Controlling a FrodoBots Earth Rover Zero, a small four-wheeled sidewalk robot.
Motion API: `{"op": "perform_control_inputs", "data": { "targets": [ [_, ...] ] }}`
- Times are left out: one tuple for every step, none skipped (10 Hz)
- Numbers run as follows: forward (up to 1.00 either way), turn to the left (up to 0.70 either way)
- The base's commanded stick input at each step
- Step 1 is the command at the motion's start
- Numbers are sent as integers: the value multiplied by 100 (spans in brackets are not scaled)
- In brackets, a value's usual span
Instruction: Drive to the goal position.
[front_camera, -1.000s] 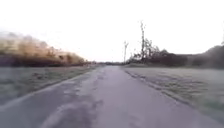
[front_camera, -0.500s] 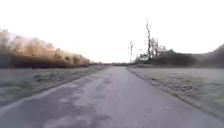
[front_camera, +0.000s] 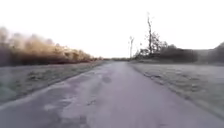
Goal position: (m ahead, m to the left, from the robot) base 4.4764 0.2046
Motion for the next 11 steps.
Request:
{"op": "perform_control_inputs", "data": {
  "targets": [
    [100,0],
    [100,0],
    [100,0],
    [100,0],
    [100,0],
    [100,0],
    [100,0],
    [100,0],
    [100,0],
    [100,0],
    [100,0]
  ]
}}
